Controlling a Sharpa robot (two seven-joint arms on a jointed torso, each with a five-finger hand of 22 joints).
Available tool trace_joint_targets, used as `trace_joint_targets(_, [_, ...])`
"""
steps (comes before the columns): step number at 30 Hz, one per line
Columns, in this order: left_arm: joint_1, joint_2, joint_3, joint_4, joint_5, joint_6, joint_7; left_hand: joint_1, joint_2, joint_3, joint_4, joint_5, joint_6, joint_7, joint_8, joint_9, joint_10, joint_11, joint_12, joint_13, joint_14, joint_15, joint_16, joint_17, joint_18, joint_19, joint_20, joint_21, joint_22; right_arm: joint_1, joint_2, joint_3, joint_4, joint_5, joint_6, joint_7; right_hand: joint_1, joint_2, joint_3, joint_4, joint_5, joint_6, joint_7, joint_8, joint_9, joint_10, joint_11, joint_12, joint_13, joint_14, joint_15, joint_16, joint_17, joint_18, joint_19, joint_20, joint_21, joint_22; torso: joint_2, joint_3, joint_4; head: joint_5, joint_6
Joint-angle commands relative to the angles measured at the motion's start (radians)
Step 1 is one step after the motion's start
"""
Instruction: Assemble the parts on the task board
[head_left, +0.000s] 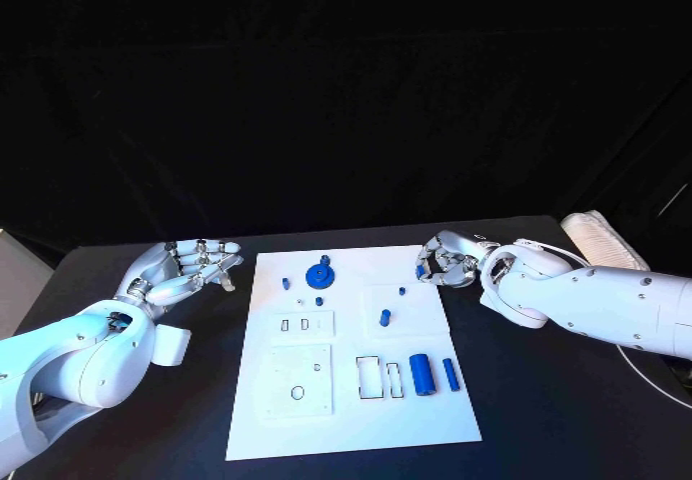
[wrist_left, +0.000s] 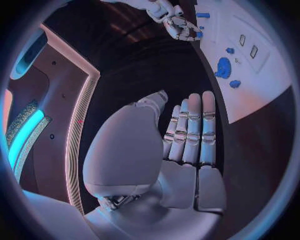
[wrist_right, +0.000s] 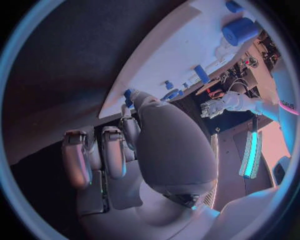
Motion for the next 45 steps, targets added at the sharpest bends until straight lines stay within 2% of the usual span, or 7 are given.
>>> trace_joint_targets(1, [0.0,0.0,0.001,0.003,-0.003,0.006,0.005,-0.007,0.003,0.005,0.001,-0.004,-0.005,0.0,0.003,0.001,-0.008,-0.001,0.001,0.001,0.006,-0.001,0.007,0.001,0.015,0.007,-0.003,0.003,0.001,-0.001,0.002,0.0,0.0,-0.004,0.001,-0.002,-0.009,0.001,0.018,-0.002,-0.004,0.016,-0.003,0.006,-0.001,0.01,-0.004,0.009,0.005,0.098,-0.002,0.007,0.238,-0.007,0.103,0.001,0.002,0.263,0.0,0.0003,0.0016,0.0,-0.001])
trace_joint_targets(6, [0.001,-0.001,0.001,0.004,-0.003,0.005,0.004,-0.008,0.004,0.005,0.001,-0.004,-0.005,0.001,0.003,0.001,-0.008,-0.001,0.001,0.001,0.006,-0.001,0.007,0.001,0.015,0.007,-0.003,0.004,0.001,-0.001,0.003,0.0,0.0,0.004,-0.025,0.004,-0.02,0.021,0.064,-0.013,0.001,0.062,-0.021,0.033,0.008,0.04,-0.018,0.046,0.04,0.1,-0.014,0.012,0.246,-0.007,0.103,-0.007,0.002,0.263,0.0,-0.0003,0.0002,0.0,-0.003])
trace_joint_targets(17, [0.001,-0.001,0.001,0.004,-0.003,0.005,0.003,-0.008,0.005,0.005,0.002,-0.005,-0.005,0.001,0.003,0.001,-0.009,-0.001,0.001,0.001,0.007,-0.001,0.007,0.002,0.014,0.008,-0.003,0.004,0.001,-0.001,0.01,0.0,0.005,0.009,-0.061,-0.005,-0.044,0.024,0.101,-0.037,0.009,0.093,-0.04,0.061,0.019,0.061,-0.035,0.069,0.064,0.103,-0.029,0.017,0.257,-0.007,0.103,-0.021,0.002,0.263,0.001,-0.0016,0.0015,-0.001,-0.003])
trace_joint_targets(25, [0.001,-0.001,0.001,0.002,-0.003,0.005,0.003,-0.008,0.005,0.006,0.002,-0.005,-0.005,0.002,0.002,0.001,-0.009,0.0,0.001,0.001,0.007,-0.001,0.007,0.002,0.014,0.008,-0.003,0.005,0.001,-0.001,0.008,0.001,0.028,0.01,-0.121,-0.046,-0.055,0.02,0.114,-0.049,0.023,0.09,-0.042,0.067,0.022,0.06,-0.037,0.064,0.063,0.103,-0.032,0.016,0.256,-0.007,0.103,-0.025,0.002,0.263,-0.002,-0.0015,0.0012,0.002,-0.003])
trace_joint_targets(31, [0.0,0.0,0.001,0.0,-0.003,0.008,0.005,-0.014,0.0,0.001,0.004,-0.006,-0.007,0.002,0.002,0.002,-0.01,0.001,0.001,0.001,0.007,0.0,0.008,0.003,0.014,0.008,-0.002,0.005,0.001,0.011,-0.001,0.006,0.086,0.03,-0.129,-0.104,-0.061,0.019,0.126,-0.06,0.026,0.079,-0.035,0.067,0.022,0.057,-0.033,0.059,0.061,0.104,-0.029,0.02,0.263,-0.007,0.103,-0.025,0.002,0.263,-0.005,-0.0041,0.0007,0.006,-0.004])
trace_joint_targets(35, [0.0,0.001,0.001,0.0,-0.003,0.009,0.005,-0.016,-0.001,0.0,0.005,-0.005,-0.007,0.002,0.002,0.002,-0.01,0.001,0.001,0.001,0.007,0.0,0.008,0.003,0.014,0.008,-0.002,0.005,0.001,0.033,0.003,0.008,0.162,0.036,-0.132,-0.168,-0.065,0.02,0.128,-0.06,0.027,0.078,-0.035,0.067,0.022,0.058,-0.032,0.06,0.062,0.104,-0.028,0.02,0.263,-0.007,0.103,-0.024,0.002,0.263,-0.008,-0.0078,-0.0003,0.009,-0.007])
trace_joint_targets(45, [0.001,0.003,0.001,0.004,-0.003,0.007,0.0,-0.016,-0.001,0.0,0.005,-0.005,-0.007,0.002,0.002,0.002,-0.01,0.001,0.001,0.002,0.007,0.001,0.008,0.003,0.014,0.008,-0.002,0.005,0.001,0.045,0.094,0.008,0.271,0.003,-0.128,-0.299,-0.075,0.021,0.132,-0.062,0.035,0.077,-0.034,0.069,0.024,0.059,-0.031,0.061,0.064,0.104,-0.027,0.02,0.263,-0.007,0.103,-0.023,0.002,0.263,-0.012,-0.0178,0.0033,0.02,-0.015])
